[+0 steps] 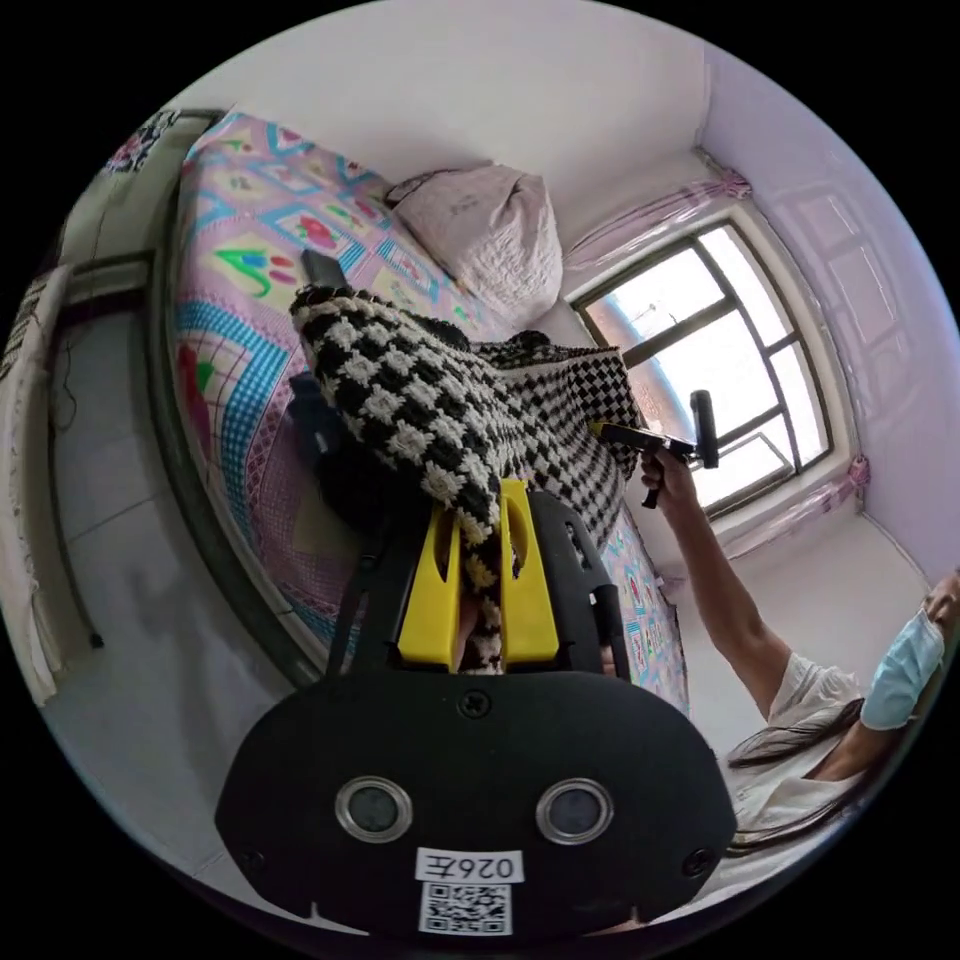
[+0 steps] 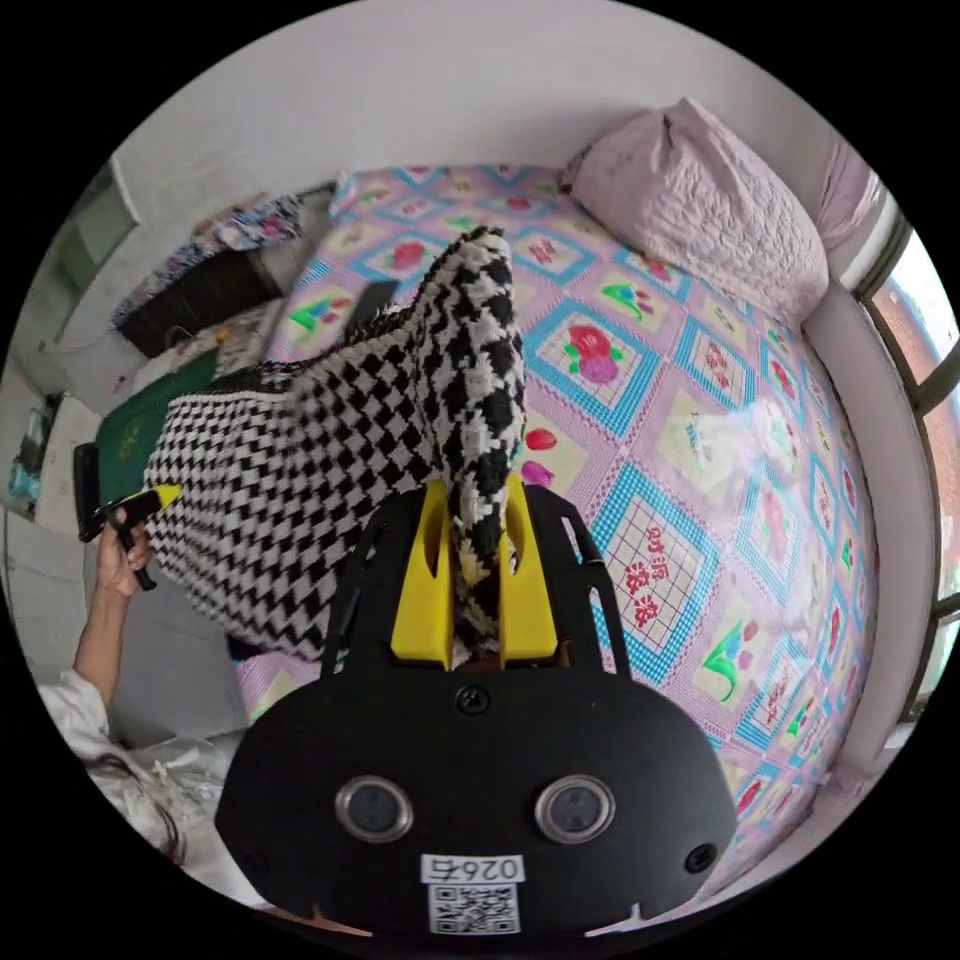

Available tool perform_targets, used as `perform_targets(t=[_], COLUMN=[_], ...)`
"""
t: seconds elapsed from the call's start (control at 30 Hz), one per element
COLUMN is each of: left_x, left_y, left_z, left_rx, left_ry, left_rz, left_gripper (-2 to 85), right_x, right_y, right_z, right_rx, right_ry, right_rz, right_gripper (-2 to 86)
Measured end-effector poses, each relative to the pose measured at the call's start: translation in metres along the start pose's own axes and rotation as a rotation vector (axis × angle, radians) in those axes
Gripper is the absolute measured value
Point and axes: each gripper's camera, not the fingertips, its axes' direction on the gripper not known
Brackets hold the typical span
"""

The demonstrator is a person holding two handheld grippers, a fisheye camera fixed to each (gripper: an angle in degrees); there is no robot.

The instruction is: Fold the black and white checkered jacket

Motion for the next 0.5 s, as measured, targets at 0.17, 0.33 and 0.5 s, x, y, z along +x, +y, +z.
perform_targets(t=[0.17,0.33,0.5], left_x=[-0.056,-0.017,0.043], left_y=[0.028,0.057,0.037], left_z=[-0.02,-0.076,-0.034], left_rx=[0.081,0.267,0.179], left_ry=[0.272,0.16,-0.011], left_rz=[-0.098,-0.005,0.231], left_gripper=[6.1,3.3,3.2], right_x=[0.067,0.162,0.152], right_y=[0.003,0.074,0.125], right_z=[0.078,0.091,0.12], right_rx=[0.042,0.342,0.529], right_ry=[-0.218,-0.533,-0.543], right_rz=[0.07,0.249,0.163], right_gripper=[7.1,7.1,8.3])
